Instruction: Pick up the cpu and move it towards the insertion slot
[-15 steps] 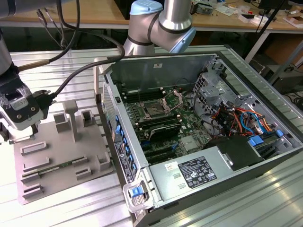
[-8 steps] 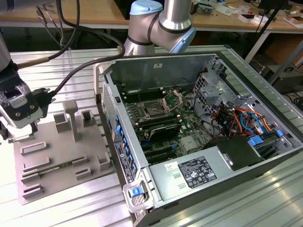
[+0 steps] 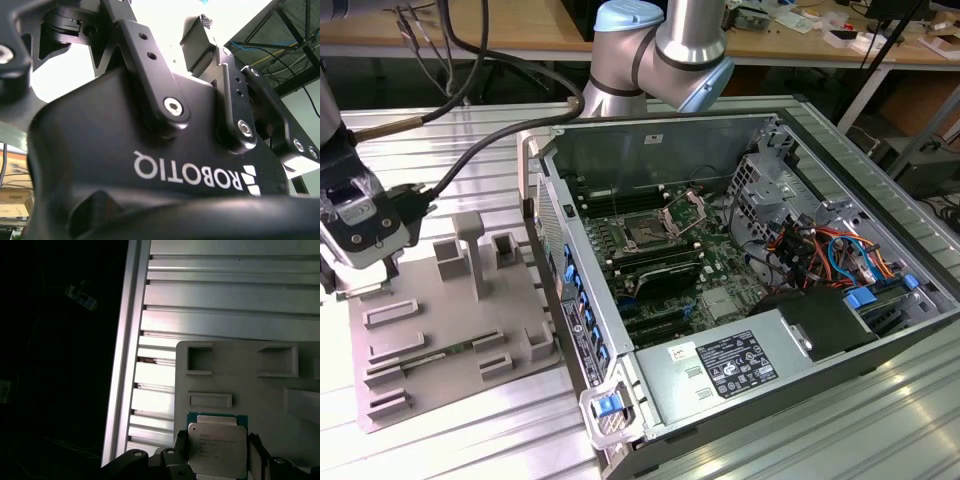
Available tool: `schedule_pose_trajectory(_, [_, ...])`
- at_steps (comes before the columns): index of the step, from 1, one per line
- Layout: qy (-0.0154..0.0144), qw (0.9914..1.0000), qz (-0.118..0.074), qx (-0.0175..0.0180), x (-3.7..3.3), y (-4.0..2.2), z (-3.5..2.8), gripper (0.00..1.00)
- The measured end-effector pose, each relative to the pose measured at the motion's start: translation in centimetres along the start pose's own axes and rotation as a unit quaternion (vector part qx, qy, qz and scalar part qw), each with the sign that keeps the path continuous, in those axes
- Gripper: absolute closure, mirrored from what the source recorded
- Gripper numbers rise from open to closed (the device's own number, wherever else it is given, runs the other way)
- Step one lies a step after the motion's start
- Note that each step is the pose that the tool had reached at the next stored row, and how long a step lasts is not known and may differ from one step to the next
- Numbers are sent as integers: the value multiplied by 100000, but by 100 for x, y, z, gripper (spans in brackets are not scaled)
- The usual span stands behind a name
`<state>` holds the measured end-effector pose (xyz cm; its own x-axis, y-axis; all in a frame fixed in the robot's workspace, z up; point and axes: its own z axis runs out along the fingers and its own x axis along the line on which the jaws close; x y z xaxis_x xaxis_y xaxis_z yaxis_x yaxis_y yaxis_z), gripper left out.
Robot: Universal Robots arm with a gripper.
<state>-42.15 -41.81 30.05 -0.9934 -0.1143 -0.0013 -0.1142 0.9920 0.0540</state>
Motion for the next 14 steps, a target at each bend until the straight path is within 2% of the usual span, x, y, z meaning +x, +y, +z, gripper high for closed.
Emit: schedule_pose_trajectory(14, [-10,100000,2,-57,0,4,-83,45])
